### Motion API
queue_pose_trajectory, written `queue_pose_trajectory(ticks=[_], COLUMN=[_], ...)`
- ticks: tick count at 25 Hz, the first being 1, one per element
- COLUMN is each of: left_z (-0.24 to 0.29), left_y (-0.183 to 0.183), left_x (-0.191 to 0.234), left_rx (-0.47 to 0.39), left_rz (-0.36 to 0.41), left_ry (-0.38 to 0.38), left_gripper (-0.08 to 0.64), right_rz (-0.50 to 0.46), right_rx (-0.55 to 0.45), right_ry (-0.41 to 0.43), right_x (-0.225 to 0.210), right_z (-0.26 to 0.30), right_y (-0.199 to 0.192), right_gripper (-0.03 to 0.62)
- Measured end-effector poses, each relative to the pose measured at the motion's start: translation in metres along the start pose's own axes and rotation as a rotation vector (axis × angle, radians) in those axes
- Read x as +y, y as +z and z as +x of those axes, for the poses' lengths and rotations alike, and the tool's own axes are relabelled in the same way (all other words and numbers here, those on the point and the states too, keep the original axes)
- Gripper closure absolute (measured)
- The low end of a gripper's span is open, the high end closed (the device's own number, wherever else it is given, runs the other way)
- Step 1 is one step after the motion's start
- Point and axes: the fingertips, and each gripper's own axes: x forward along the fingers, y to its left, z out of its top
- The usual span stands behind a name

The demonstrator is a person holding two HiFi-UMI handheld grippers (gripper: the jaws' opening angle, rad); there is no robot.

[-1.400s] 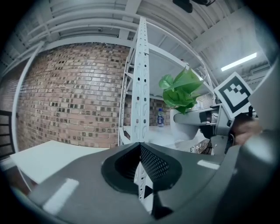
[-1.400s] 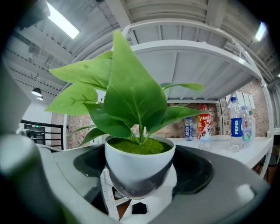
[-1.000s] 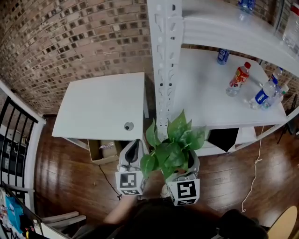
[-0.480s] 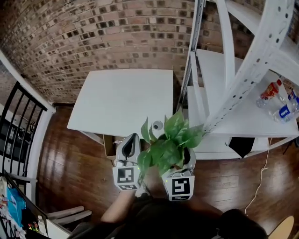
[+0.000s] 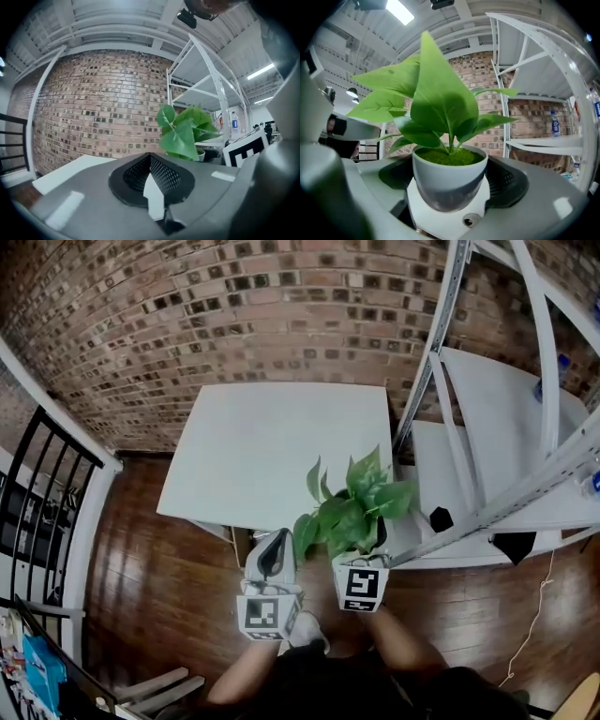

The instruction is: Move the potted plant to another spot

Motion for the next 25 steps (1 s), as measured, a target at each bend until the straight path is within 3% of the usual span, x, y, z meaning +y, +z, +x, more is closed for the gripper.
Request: queue_pose_trajectory(ticks=[4, 12, 18, 25], left_z=[0.006, 0.02, 0.028, 0.028], left_y=[-0.02, -0.068, -0.087, -0.097], left_x=[0.03, 0.064, 0.072, 0.087], left_rx=[-0.027, 0.038, 0.064, 0.113], left_rz=[0.02, -0.025, -0.037, 0.004], left_ry=[-0.023, -0.053, -0.049, -0.036], left_gripper=[0.543, 0.543, 0.543, 0.543], right_rz=[0.012, -0.004, 0.002, 0.004], right_rx=[0.024, 0.114, 0.127, 0.158], right_ry=[-0.012, -0.028, -0.012, -0.016], right_x=[0.013, 0.022, 0.017, 0.019], right_z=[0.036, 0.079, 0.1, 0.113], right_y=[-0.043, -0.128, -0.152, -0.171], right_gripper=[0.124, 0.124, 0.124, 0.124])
